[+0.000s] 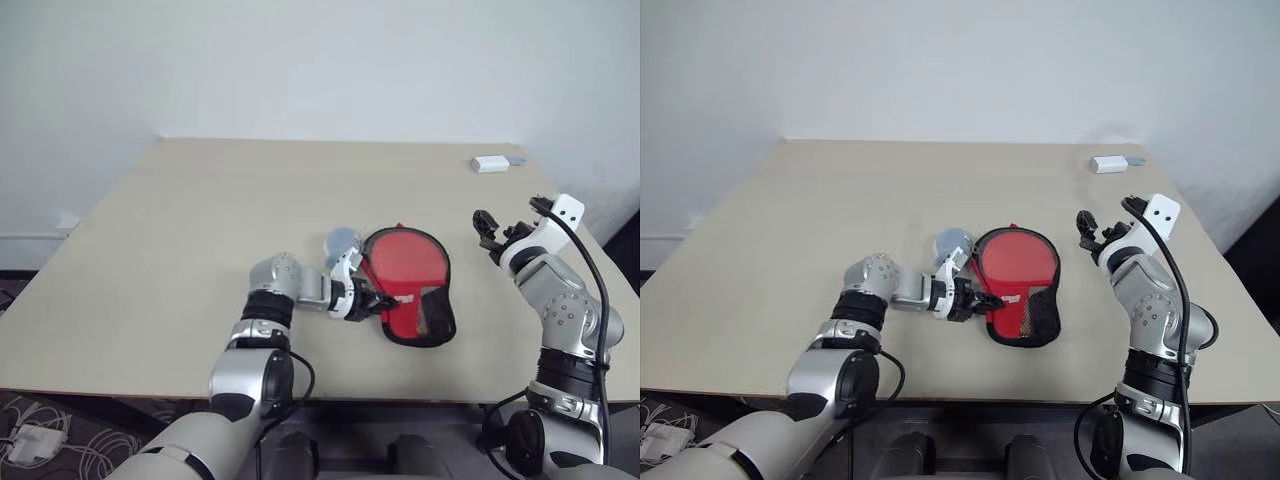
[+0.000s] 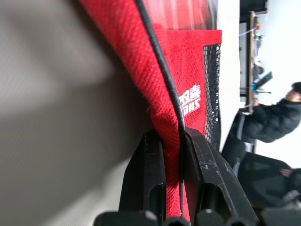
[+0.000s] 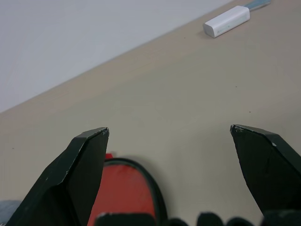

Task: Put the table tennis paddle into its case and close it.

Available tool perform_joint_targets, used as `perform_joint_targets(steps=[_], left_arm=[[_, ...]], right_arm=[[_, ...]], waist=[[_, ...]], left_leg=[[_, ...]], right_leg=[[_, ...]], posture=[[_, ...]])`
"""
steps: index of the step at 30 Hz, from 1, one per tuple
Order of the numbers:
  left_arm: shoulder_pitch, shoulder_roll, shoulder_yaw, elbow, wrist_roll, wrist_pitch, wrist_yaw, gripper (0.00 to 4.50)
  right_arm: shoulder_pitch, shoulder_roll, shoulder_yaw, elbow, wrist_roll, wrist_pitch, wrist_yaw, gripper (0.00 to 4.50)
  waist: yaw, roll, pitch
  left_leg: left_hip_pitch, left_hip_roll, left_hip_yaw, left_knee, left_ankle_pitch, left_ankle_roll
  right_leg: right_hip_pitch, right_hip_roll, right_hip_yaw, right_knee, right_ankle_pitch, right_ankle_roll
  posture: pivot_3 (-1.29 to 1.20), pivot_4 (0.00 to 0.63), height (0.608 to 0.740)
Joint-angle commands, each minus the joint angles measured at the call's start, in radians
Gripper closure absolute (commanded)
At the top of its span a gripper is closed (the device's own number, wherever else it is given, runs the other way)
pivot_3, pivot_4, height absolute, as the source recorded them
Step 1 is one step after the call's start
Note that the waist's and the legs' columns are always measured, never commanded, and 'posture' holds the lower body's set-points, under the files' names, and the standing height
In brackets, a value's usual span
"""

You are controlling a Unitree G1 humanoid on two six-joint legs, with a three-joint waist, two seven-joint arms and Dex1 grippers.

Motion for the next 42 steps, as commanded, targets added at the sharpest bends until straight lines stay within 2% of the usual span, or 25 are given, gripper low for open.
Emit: perform_joint_targets(steps=[1,5,9,16,18,21,31,34,38,42], left_arm=[[0.035,0.031,-0.023,-0.124,-0.062,0.117,-0.035,4.03],[0.089,0.108,-0.095,-0.221,-0.207,0.152,-0.064,4.03],[0.159,0.198,-0.22,-0.313,-0.425,0.152,-0.035,4.03],[0.199,0.231,-0.322,-0.291,-0.675,0.152,0.142,4.03],[0.206,0.237,-0.345,-0.3,-0.729,0.152,0.192,4.03],[0.222,0.245,-0.36,-0.323,-0.8,0.152,0.261,4.48],[0.246,0.288,-0.381,-0.355,-0.954,0.152,0.39,4.48],[0.245,0.295,-0.378,-0.353,-0.975,0.152,0.411,3.81],[0.243,0.31,-0.353,-0.414,-0.945,0.152,0.395,2.48],[0.237,0.352,-0.331,-0.449,-0.919,0.152,0.347,2.48]], right_arm=[[-0.012,-0.012,-0.004,-0.03,0.005,-0.027,0.0,0.0],[-0.007,-0.014,-0.002,-0.032,0.006,-0.027,0.003,0.0],[-0.007,-0.015,0.01,-0.029,0.001,-0.027,0.006,0.0],[-0.021,-0.025,0.041,-0.01,-0.006,-0.024,0.018,0.0],[-0.022,-0.031,0.053,-0.008,-0.012,-0.021,0.023,0.0],[-0.019,-0.038,0.063,-0.011,-0.011,-0.014,0.024,0.0],[-0.003,-0.046,0.086,-0.012,-0.019,-0.003,0.038,0.0],[-0.005,-0.047,0.096,-0.011,-0.022,-0.003,0.044,0.0],[-0.012,-0.05,0.103,-0.003,-0.025,-0.006,0.051,0.0],[-0.016,-0.056,0.113,0.0,-0.024,-0.001,0.069,0.0]], waist=[[0.0,0.0,0.0],[0.0,0.0,0.0],[0.001,0.0,0.0],[0.003,0.0,0.0],[0.002,0.0,0.0],[0.002,0.0,0.0],[0.003,0.0,0.0],[0.003,0.0,0.0],[0.003,0.0,0.0],[0.003,0.0,0.0]], left_leg=[[0.0,0.0,0.0,0.0,0.0,0.0],[0.0,0.0,0.0,0.0,0.0,0.0],[0.0,0.0,0.0,0.0,-0.001,-0.001],[0.0,0.0,0.0,0.001,0.0,0.0],[0.0,0.0,0.0,0.001,0.0,0.0],[0.0,0.0,0.0,0.001,0.0,0.0],[0.0,0.0,0.0,0.001,0.0,0.0],[0.0,0.0,0.0,0.001,0.0,0.0],[0.0,0.0,0.0,0.001,0.0,0.0],[0.0,0.0,0.0,0.001,-0.001,-0.001]], right_leg=[[0.0,0.0,0.0,0.0,0.0,0.0],[0.0,0.0,0.0,0.0,0.0,0.0],[0.0,0.0,0.0,0.0,0.0,0.0],[0.001,-0.001,0.0,0.0,-0.001,-0.001],[0.001,0.0,0.0,0.0,-0.001,-0.001],[0.001,0.0,0.0,0.0,-0.001,-0.001],[0.001,0.0,0.0,0.0,-0.001,-0.003],[0.001,0.0,0.0,0.0,-0.001,-0.003],[0.001,0.0,0.0,0.0,-0.001,-0.003],[0.001,0.0,0.0,0.0,-0.001,-0.003]], posture=[[0.0,0.0,0.74],[0.0,0.0,0.74],[0.0,0.0,0.74],[0.0,0.0,0.74],[0.0,0.0,0.74],[0.0,0.0,0.74],[0.0,0.0,0.74],[0.0,0.0,0.74],[0.0,0.0,0.74],[0.0,0.0,0.74]])
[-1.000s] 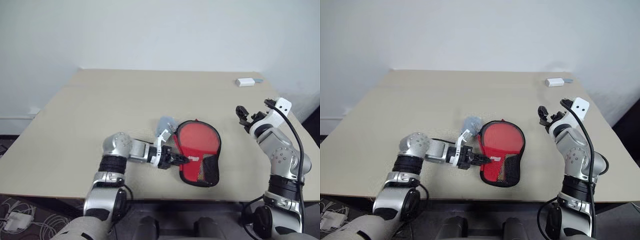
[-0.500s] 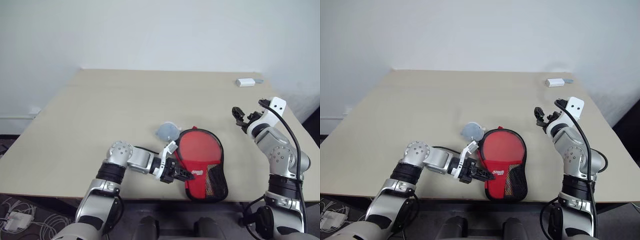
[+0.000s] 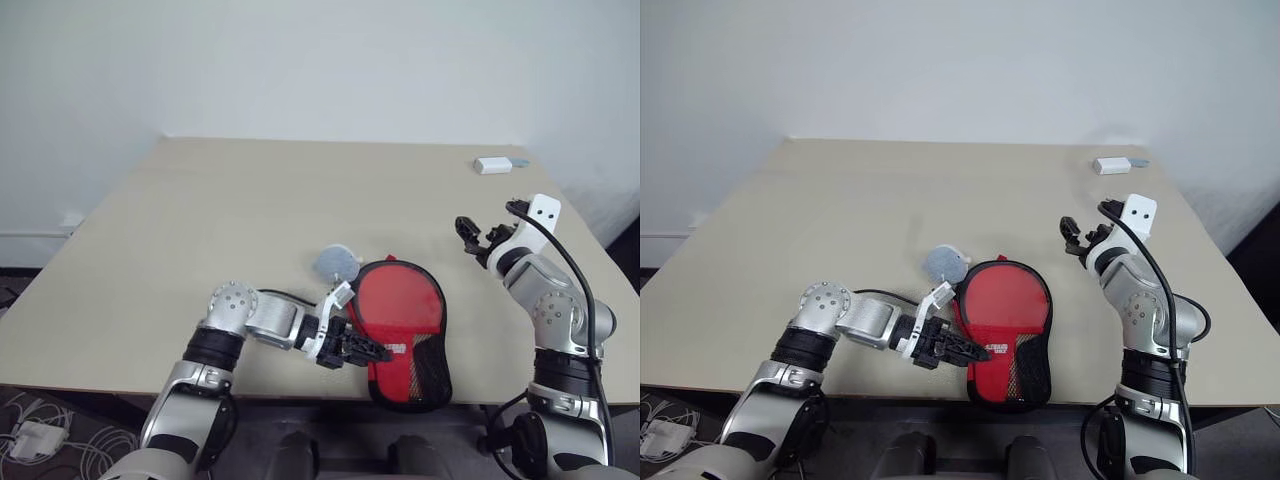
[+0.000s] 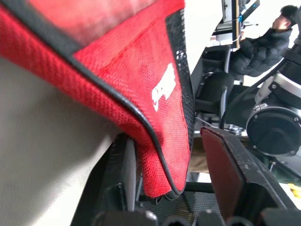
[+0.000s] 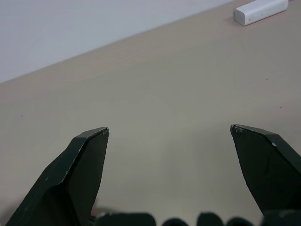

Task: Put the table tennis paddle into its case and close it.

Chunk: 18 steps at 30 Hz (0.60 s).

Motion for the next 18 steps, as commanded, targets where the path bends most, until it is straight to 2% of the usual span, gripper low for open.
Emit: perform_joint_targets(steps=[1,4,6,10,13,16,18], left_arm=[[-0.016,0.056,0.041,-0.078,0.02,0.007,-0.081,2.48],[-0.01,0.161,0.011,-0.216,0.099,-0.022,-0.26,2.48],[-0.014,0.25,-0.022,-0.281,0.188,-0.111,-0.416,2.48],[-0.036,0.387,-0.086,-0.303,0.381,-0.322,-0.706,2.48],[-0.068,0.428,-0.111,-0.248,0.492,-0.439,-0.852,2.48],[-0.11,0.41,-0.118,-0.148,0.589,-0.508,-0.913,1.88],[-0.129,0.394,-0.125,-0.101,0.644,-0.551,-0.943,1.26]], right_arm=[[-0.022,-0.024,0.013,-0.023,0.001,-0.003,0.03,0.0],[-0.012,-0.036,0.036,-0.045,0.009,0.006,0.065,0.0],[0.009,-0.058,0.072,-0.071,0.005,0.007,0.112,0.0],[0.048,-0.095,0.136,-0.126,0.014,0.008,0.204,0.0],[0.075,-0.112,0.183,-0.161,0.015,0.005,0.265,0.0],[0.084,-0.104,0.201,-0.17,0.021,0.006,0.291,0.0],[0.081,-0.099,0.21,-0.165,0.014,0.005,0.293,0.0]], waist=[[0.0,0.0,0.0],[-0.002,0.0,0.0],[-0.002,0.0,0.0],[0.0,0.0,0.0],[0.0,0.0,0.0],[0.0,0.0,0.0],[0.0,0.0,0.0]], left_leg=[[0.0,0.0,0.0,0.0,0.0,0.0],[0.0,0.0,0.0,-0.001,-0.001,-0.002],[0.0,0.0,0.0,-0.002,-0.001,-0.003],[0.0,0.0,0.001,-0.002,-0.001,-0.005],[0.001,0.0,0.001,-0.002,-0.002,-0.005],[0.001,0.0,0.001,-0.002,-0.002,-0.005],[0.001,0.0,0.001,-0.002,-0.002,-0.005]], right_leg=[[0.0,0.0,0.0,0.0,0.0,0.0],[-0.001,0.0,0.0,0.0,0.0,0.0],[-0.001,0.0,0.0,0.0,0.0,0.0],[-0.001,0.0,0.0,-0.001,0.0,-0.001],[-0.002,-0.001,-0.001,-0.002,0.0,-0.001],[-0.002,-0.001,-0.001,-0.002,0.0,0.0],[-0.002,-0.001,-0.001,-0.001,0.0,0.0]], posture=[[0.0,0.0,0.74],[0.0,0.0,0.74],[0.0,0.0,0.74],[0.0,0.0,0.74],[0.0,0.0,0.74],[0.0,0.0,0.74],[0.0,0.0,0.74]])
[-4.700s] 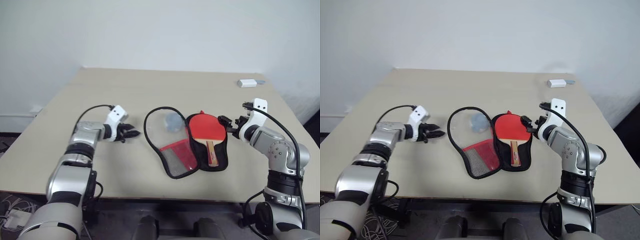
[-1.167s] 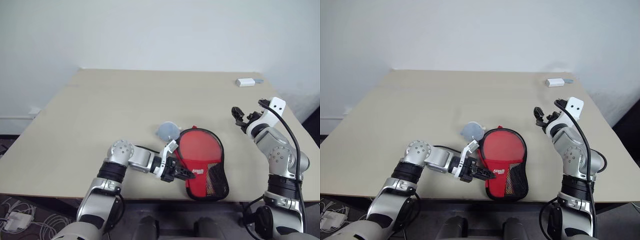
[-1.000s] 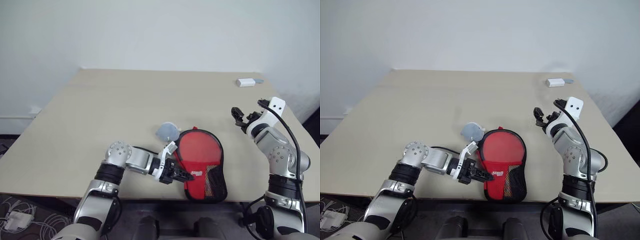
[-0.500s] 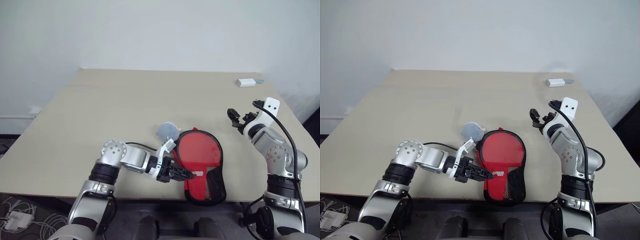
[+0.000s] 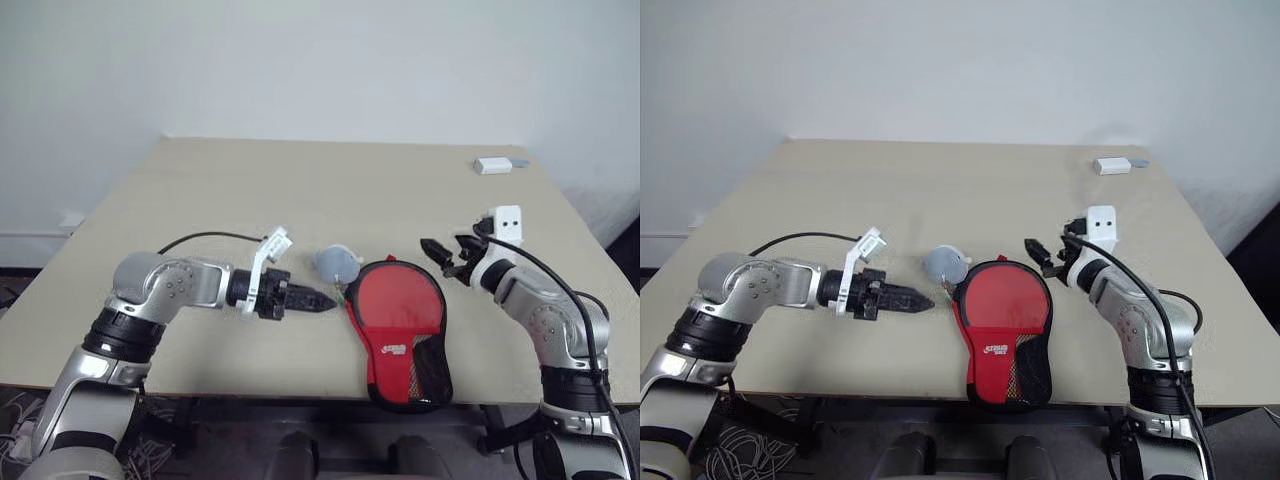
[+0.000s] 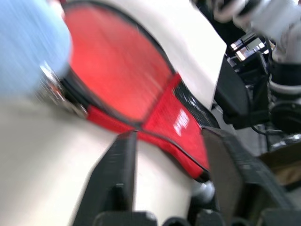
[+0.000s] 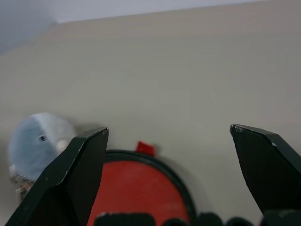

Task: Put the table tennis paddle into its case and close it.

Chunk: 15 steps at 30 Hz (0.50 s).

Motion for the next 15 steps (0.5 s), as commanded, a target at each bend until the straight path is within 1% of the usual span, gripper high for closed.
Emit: perform_joint_targets(steps=[1,3,4,6,11,13,15], left_arm=[[-0.046,-0.021,0.002,0.067,0.093,-0.08,-0.069,0.86],[-0.056,-0.032,0.004,0.088,0.129,-0.098,-0.095,0.17],[-0.06,-0.037,0.005,0.095,0.149,-0.11,-0.104,0.01],[-0.084,-0.051,0.001,0.147,0.229,-0.191,-0.101,0.01],[-0.149,-0.111,-0.011,0.358,0.458,-0.501,-0.07,0.01],[-0.178,-0.154,0.008,0.451,0.504,-0.599,-0.062,0.01],[-0.206,-0.188,0.014,0.532,0.541,-0.638,-0.069,0.01]], right_arm=[[-0.017,0.003,0.006,-0.038,0.004,-0.012,0.013,0.0],[-0.017,0.004,0.012,-0.036,0.003,-0.011,0.016,0.0],[-0.015,0.004,0.016,-0.035,0.003,-0.009,0.018,0.0],[0.012,0.006,0.049,-0.048,0.008,-0.004,0.047,0.0],[0.083,0.001,0.168,-0.047,-0.032,-0.033,0.11,0.0],[0.1,0.0,0.204,-0.038,-0.049,-0.048,0.13,0.0],[0.104,0.005,0.217,-0.017,-0.067,-0.058,0.129,0.0]], waist=[[0.0,0.0,0.0],[0.0,0.0,0.0],[0.0,0.0,0.0],[0.001,-0.001,0.0],[0.001,-0.002,0.0],[0.001,-0.002,0.0],[0.003,-0.003,0.0]], left_leg=[[0.0,0.0,0.0,0.0,0.0,0.0],[0.0,0.0,0.0,0.0,0.0,0.0],[-0.001,0.0,0.0,0.0,0.0,0.0],[-0.001,0.0,0.0,0.0,0.0,0.0],[-0.001,0.0,0.0,0.0,0.0,0.0],[-0.001,0.0,0.0,0.0,0.0,0.0],[-0.001,0.0,0.0,0.001,0.0,0.0]], right_leg=[[0.0,0.0,0.0,0.0,0.0,0.0],[0.0,0.0,0.0,0.0,0.0,0.0],[0.0,0.0,0.0,0.0,0.0,0.0],[0.001,0.0,0.0,0.0,0.0,0.0],[0.001,0.0,0.0,0.0,0.0,0.0],[0.001,0.0,0.0,0.0,0.0,0.0],[0.001,0.0,0.0,0.001,0.0,0.0]], posture=[[0.0,0.0,0.74],[0.0,0.0,0.74],[0.0,0.0,0.74],[0.0,0.0,0.74],[0.0,0.0,0.74],[0.0,0.0,0.74],[0.0,0.0,0.74]])
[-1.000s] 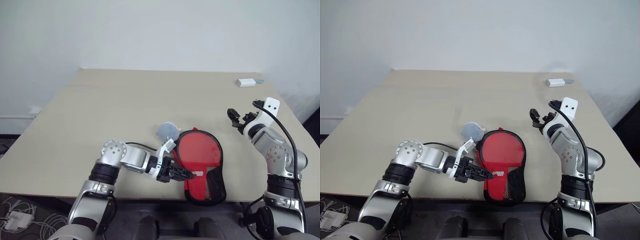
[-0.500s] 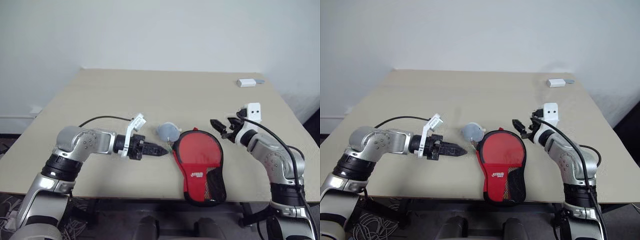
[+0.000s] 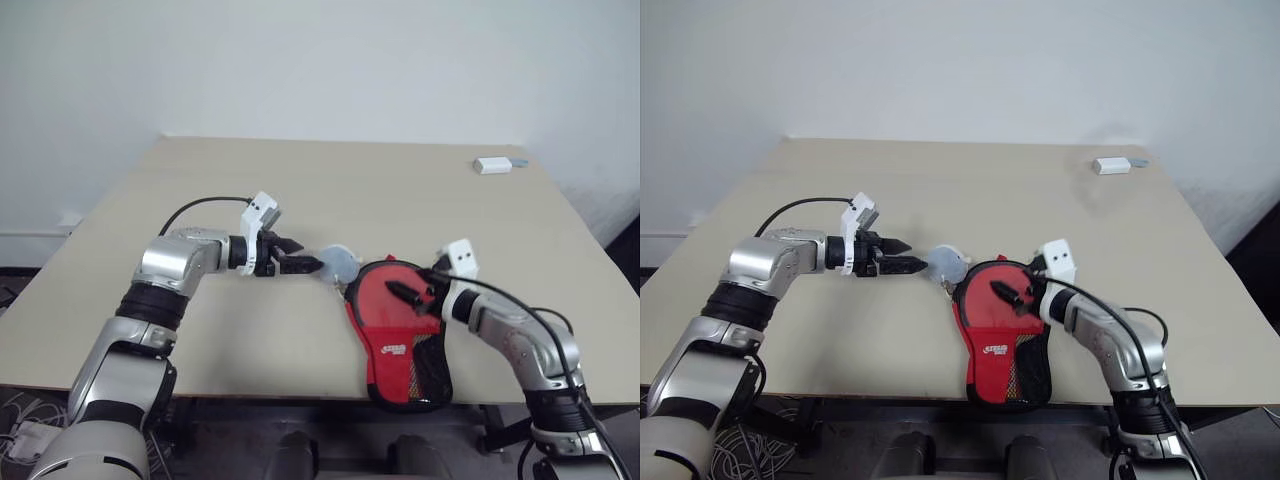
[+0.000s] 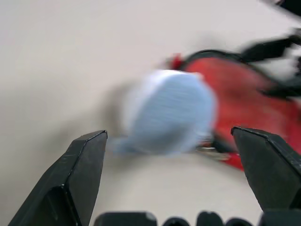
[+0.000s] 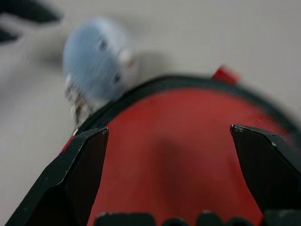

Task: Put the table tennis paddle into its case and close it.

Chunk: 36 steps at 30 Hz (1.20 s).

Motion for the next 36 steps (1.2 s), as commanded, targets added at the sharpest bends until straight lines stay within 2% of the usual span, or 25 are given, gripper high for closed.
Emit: perform_joint_targets(steps=[1,4,11,21,25,30,32,35,36], left_arm=[[-0.063,-0.047,0.025,0.104,0.071,-0.111,-0.013,0.01],[-0.093,-0.102,0.038,0.199,0.111,-0.173,-0.013,0.01],[-0.182,-0.228,0.122,0.432,0.131,-0.169,0.022,0.01],[-0.171,-0.297,0.146,0.499,0.189,-0.14,-0.073,0.01],[-0.178,-0.308,0.198,0.519,0.178,-0.138,-0.043,0.82],[-0.191,-0.314,0.229,0.515,0.182,-0.133,-0.057,2.59],[-0.211,-0.317,0.24,0.532,0.194,-0.15,-0.007,3.25],[-0.242,-0.314,0.266,0.557,0.193,-0.16,0.046,4.1],[-0.254,-0.313,0.278,0.567,0.191,-0.162,0.067,4.1]], right_arm=[[-0.015,0.005,0.005,0.011,-0.029,-0.044,0.011,0.0],[-0.021,0.01,-0.001,0.062,-0.049,-0.057,0.008,0.0],[-0.027,0.014,0.02,0.119,-0.094,-0.089,0.019,0.0],[-0.028,0.024,0.037,0.144,-0.143,-0.088,0.013,0.0],[-0.026,0.013,0.053,0.147,-0.161,-0.073,0.021,0.0],[-0.021,-0.002,0.108,0.179,-0.215,-0.081,0.029,0.0],[-0.026,-0.005,0.128,0.193,-0.22,-0.038,0.041,0.0],[-0.036,-0.01,0.159,0.224,-0.236,0.025,0.057,0.0],[-0.039,-0.012,0.17,0.237,-0.244,0.036,0.062,0.0]], waist=[[0.001,-0.001,0.0],[0.001,-0.002,0.0],[0.002,-0.004,0.0],[0.001,-0.005,-0.001],[0.001,-0.006,-0.002],[0.001,-0.008,-0.003],[0.001,-0.009,-0.003],[0.0,-0.012,-0.005],[-0.001,-0.013,-0.006]], left_leg=[[0.0,0.0,0.0,0.0,0.0,0.0],[0.0,0.0,0.0,0.001,0.0,0.0],[0.0,0.0,0.0,0.001,0.001,0.001],[0.001,0.0,-0.001,0.001,0.0,0.001],[0.001,0.0,-0.001,0.001,0.0,0.0],[0.002,0.0,-0.001,0.001,0.0,0.0],[0.003,0.0,-0.001,0.001,0.0,0.0],[0.004,0.0,-0.001,0.001,0.0,0.0],[0.004,0.0,-0.001,0.001,0.0,0.0]], right_leg=[[0.0,0.0,0.0,0.0,0.0,0.0],[0.0,0.0,0.0,0.0,0.0,0.0],[0.001,0.0,0.0,0.0,0.001,0.001],[0.002,0.0,0.0,0.001,0.001,0.003],[0.003,0.0,0.0,0.001,0.001,0.003],[0.003,0.0,0.0,0.001,0.001,0.003],[0.003,0.0,0.0,0.001,0.001,0.003],[0.003,0.0,-0.001,0.001,0.001,0.003],[0.003,0.0,-0.001,0.001,0.001,0.003]], posture=[[0.0,0.0,0.74],[0.0,0.0,0.74],[0.0,0.0,0.74],[0.0,0.0,0.74],[0.0,0.0,0.74],[0.0,0.0,0.74],[0.0,0.0,0.74],[0.0,0.0,0.74],[0.0,0.0,0.74]])
